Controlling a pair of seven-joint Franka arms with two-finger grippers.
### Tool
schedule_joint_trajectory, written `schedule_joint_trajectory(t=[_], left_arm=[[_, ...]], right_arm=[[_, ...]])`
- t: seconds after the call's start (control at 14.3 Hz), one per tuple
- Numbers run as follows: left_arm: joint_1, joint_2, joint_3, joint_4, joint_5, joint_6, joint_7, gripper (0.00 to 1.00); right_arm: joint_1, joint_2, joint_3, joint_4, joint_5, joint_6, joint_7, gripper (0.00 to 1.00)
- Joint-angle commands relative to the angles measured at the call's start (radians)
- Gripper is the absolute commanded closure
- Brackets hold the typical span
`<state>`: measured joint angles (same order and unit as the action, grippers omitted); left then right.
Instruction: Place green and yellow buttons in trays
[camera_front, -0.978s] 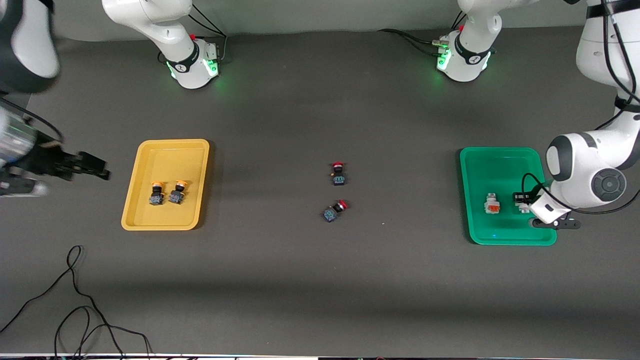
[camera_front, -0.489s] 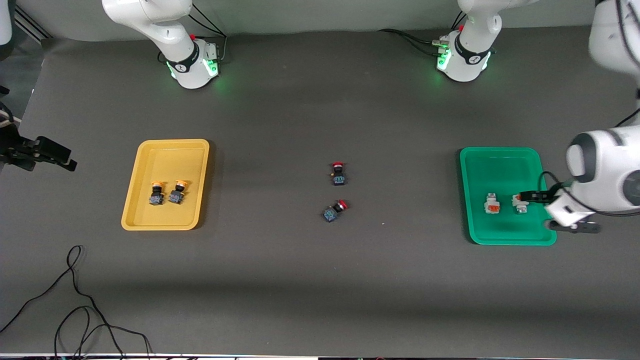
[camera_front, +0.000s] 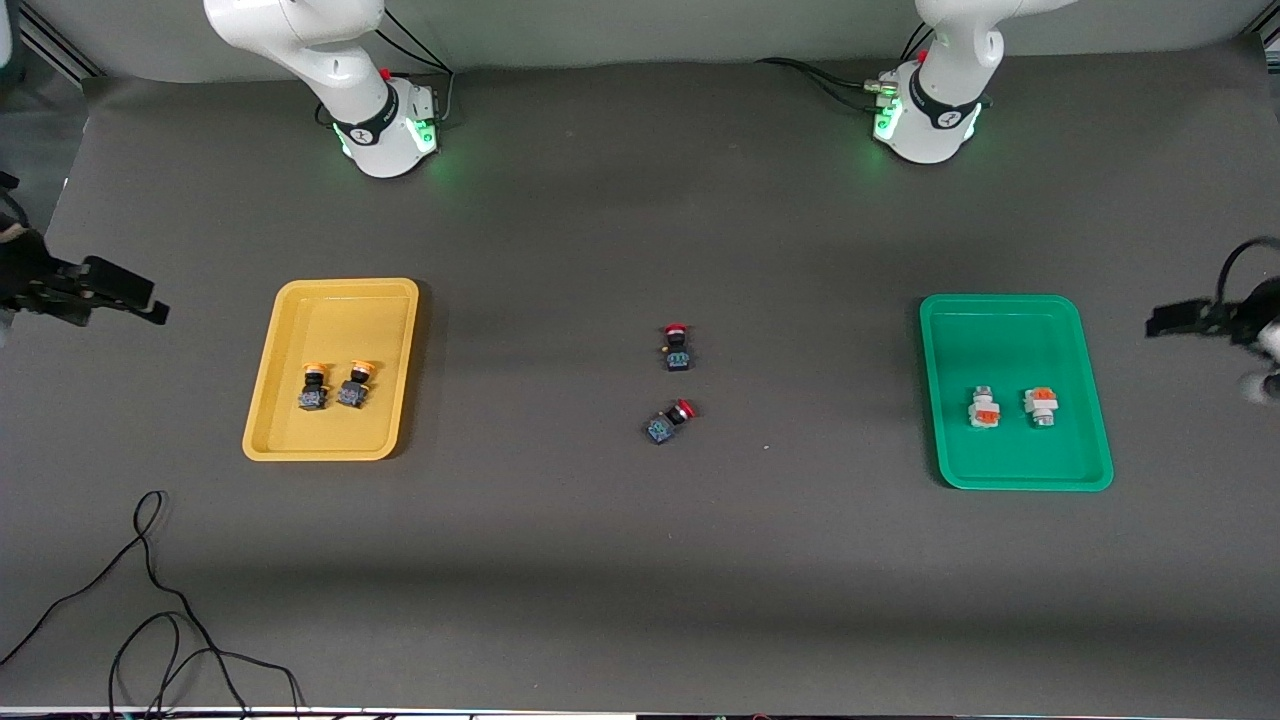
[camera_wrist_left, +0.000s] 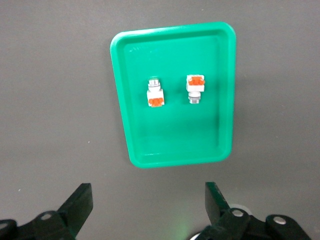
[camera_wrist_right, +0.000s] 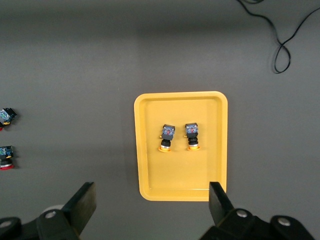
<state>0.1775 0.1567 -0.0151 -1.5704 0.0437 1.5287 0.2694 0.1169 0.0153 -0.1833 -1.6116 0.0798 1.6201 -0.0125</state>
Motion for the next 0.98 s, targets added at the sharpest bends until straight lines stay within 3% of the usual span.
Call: schedule_joint_trajectory(t=[0.0,0.42,0.7,0.91], left_arm=[[-0.027,-0.092,-0.009,-0.013,-0.027,-0.050,0.004,0.00],[-0.228,-0.160,0.001,-0.017,-0.042,-0.090,-0.225,0.00],[-0.251,-0.164,0.000,-0.014,-0.047,-0.088,-0.240,0.00],[-0.240,-0.164,-0.002,-0.010,-0.051,-0.102,-0.234,0.00]], right_arm=[[0.006,-0.130,0.002,-0.175,0.012,0.092,-0.003,0.00],[0.004,-0.121,0.036,-0.128,0.005,0.083,0.034,0.00],[0.003,-0.034,0.035,0.034,0.003,-0.063,0.037,0.00],[0.004,-0.021,0.038,0.061,-0.037,-0.074,0.037,0.00]])
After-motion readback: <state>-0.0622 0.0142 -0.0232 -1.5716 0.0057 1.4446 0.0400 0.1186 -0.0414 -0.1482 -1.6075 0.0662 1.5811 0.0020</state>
